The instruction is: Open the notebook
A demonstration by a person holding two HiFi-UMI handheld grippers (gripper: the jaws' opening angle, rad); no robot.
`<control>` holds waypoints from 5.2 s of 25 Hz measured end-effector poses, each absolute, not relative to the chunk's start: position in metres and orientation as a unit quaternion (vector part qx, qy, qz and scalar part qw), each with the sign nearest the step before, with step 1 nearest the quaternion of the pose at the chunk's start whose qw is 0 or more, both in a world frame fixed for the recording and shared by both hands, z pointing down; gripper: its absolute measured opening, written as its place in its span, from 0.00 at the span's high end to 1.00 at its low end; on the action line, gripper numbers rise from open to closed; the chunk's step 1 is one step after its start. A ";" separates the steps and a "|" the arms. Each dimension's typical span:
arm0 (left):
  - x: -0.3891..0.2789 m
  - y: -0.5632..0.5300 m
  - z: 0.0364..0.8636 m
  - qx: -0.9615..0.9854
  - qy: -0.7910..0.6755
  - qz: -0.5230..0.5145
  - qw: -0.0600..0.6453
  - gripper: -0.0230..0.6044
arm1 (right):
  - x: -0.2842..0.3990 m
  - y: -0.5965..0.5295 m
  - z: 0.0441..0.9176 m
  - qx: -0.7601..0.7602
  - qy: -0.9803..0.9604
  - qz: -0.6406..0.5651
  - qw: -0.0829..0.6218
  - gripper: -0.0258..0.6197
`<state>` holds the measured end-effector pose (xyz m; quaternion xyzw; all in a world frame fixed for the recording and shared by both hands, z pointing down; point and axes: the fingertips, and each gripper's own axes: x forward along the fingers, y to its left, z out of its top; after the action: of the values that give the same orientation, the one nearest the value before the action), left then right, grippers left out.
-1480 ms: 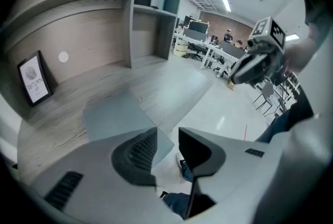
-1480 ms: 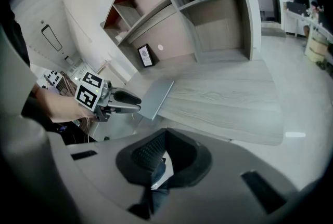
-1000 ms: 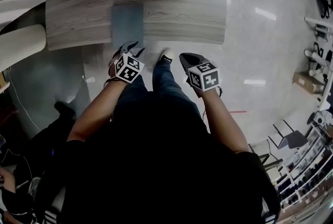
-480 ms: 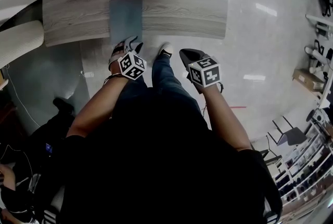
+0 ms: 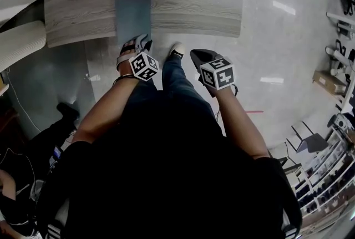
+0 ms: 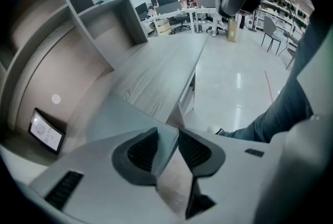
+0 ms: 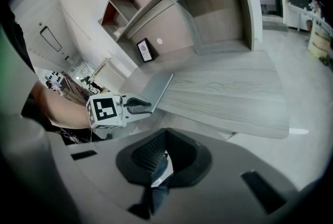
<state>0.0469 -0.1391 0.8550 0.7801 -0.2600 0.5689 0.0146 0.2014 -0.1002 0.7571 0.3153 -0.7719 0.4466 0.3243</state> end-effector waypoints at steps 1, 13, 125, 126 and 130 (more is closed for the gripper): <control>0.047 -0.139 0.854 0.780 -0.260 0.569 0.014 0.76 | 0.201 -0.100 0.757 0.315 -0.772 0.446 0.324 0.96; 0.047 -0.138 0.841 0.787 -0.254 0.563 0.007 0.81 | 0.195 -0.099 0.751 0.320 -0.775 0.440 0.321 0.96; -0.212 -0.138 0.798 0.754 -0.361 0.537 0.114 0.91 | 0.087 -0.059 0.702 0.359 -0.771 0.386 0.358 0.96; -0.214 -0.139 0.800 0.753 -0.361 0.537 0.118 0.91 | 0.087 -0.060 0.704 0.360 -0.769 0.387 0.358 0.96; -0.222 -0.141 0.810 0.750 -0.362 0.538 0.132 0.91 | 0.086 -0.065 0.708 0.361 -0.767 0.390 0.361 0.96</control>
<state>-0.2223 -0.1411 0.8097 0.7498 -0.3623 0.5377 0.1320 0.0863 -0.0647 0.7078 0.3610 -0.7667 0.3898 0.3605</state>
